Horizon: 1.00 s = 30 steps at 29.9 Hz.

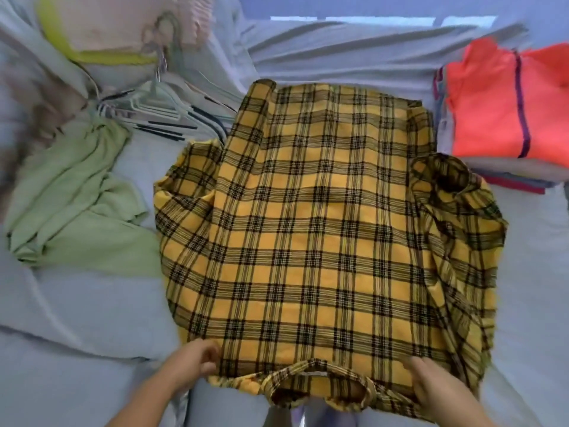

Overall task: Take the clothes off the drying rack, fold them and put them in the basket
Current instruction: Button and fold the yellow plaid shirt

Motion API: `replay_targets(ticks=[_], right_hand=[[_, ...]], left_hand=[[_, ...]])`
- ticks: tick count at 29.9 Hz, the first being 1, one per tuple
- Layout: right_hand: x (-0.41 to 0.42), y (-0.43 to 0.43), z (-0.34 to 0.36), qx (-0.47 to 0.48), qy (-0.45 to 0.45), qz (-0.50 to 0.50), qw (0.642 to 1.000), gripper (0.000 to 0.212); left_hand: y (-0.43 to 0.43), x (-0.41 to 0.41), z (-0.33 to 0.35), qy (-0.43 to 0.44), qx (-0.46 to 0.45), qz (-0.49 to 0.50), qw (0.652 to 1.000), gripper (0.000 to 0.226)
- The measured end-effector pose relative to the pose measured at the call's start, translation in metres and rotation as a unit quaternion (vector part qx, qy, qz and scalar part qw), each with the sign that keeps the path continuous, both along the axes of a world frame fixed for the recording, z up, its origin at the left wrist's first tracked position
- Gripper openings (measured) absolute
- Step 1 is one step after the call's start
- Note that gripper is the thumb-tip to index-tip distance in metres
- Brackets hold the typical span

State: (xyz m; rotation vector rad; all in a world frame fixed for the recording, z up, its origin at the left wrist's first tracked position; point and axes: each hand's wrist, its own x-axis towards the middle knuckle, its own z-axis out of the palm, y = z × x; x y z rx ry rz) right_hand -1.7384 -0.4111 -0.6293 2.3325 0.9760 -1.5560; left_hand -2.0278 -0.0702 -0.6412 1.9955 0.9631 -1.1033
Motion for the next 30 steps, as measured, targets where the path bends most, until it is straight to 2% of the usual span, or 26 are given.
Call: replay_targets(ticks=[1, 2, 3, 5, 6, 8, 11, 13, 16, 18, 19, 21, 23, 25, 28, 30], right_hand=[[-0.017, 0.008, -0.002, 0.042, 0.000, -0.014, 0.999, 0.033], [-0.035, 0.036, 0.004, 0.105, -0.037, -0.012, 0.994, 0.036], [-0.033, 0.039, 0.003, 0.128, -0.013, -0.017, 0.992, 0.036], [-0.033, 0.065, 0.004, 0.079, 0.031, -0.067, 0.994, 0.031], [-0.030, 0.081, 0.007, 0.036, 0.065, -0.050, 0.996, 0.029], [-0.032, 0.103, 0.010, 0.012, 0.126, -0.040, 0.991, 0.023], [-0.026, 0.148, 0.006, 0.031, 0.162, -0.049, 0.985, 0.020], [-0.017, 0.185, 0.003, 0.043, 0.166, -0.099, 0.980, 0.020], [0.001, 0.248, -0.002, 0.127, 0.123, -0.159, 0.971, 0.024], [0.020, 0.292, -0.007, 0.224, 0.053, -0.156, 0.961, 0.034], [0.033, 0.315, -0.011, 0.257, 0.015, -0.154, 0.954, 0.038], [0.061, 0.350, -0.021, 0.265, -0.065, -0.147, 0.951, 0.045], [0.081, 0.373, -0.033, 0.223, -0.117, -0.134, 0.958, 0.046], [0.091, 0.385, -0.037, 0.184, -0.123, -0.145, 0.964, 0.042], [0.100, 0.414, -0.030, 0.194, -0.111, -0.181, 0.958, 0.041], [0.106, 0.443, -0.021, 0.256, -0.104, -0.212, 0.937, 0.042]], left_hand=[[0.001, 0.003, 0.000, -0.015, 0.009, 0.031, 0.999, 0.018], [0.004, 0.007, 0.000, -0.039, 0.030, 0.067, 0.997, 0.014], [0.009, 0.011, 0.001, -0.068, 0.057, 0.105, 0.990, 0.011], [0.025, 0.021, 0.001, -0.138, 0.112, 0.177, 0.968, 0.006], [0.035, 0.027, 0.000, -0.161, 0.136, 0.209, 0.955, 0.008], [0.057, 0.045, 0.002, -0.178, 0.178, 0.249, 0.935, 0.024], [0.110, 0.082, 0.005, -0.217, 0.290, 0.244, 0.900, 0.045], [0.153, 0.107, 0.007, -0.245, 0.352, 0.172, 0.887, 0.052], [0.211, 0.143, 0.006, -0.212, 0.331, 0.009, 0.919, 0.058], [0.239, 0.153, 0.000, -0.161, 0.284, -0.092, 0.941, 0.043], [0.252, 0.147, -0.003, -0.168, 0.263, -0.111, 0.943, 0.032], [0.275, 0.118, -0.009, -0.229, 0.268, -0.068, 0.933, 0.026], [0.292, 0.081, -0.012, -0.221, 0.283, -0.007, 0.933, 0.019], [0.292, 0.060, -0.015, -0.199, 0.240, 0.043, 0.949, 0.019], [0.281, 0.072, -0.007, -0.222, 0.161, 0.124, 0.954, 0.059], [0.276, 0.087, -0.010, -0.198, 0.164, 0.084, 0.963, 0.080]])
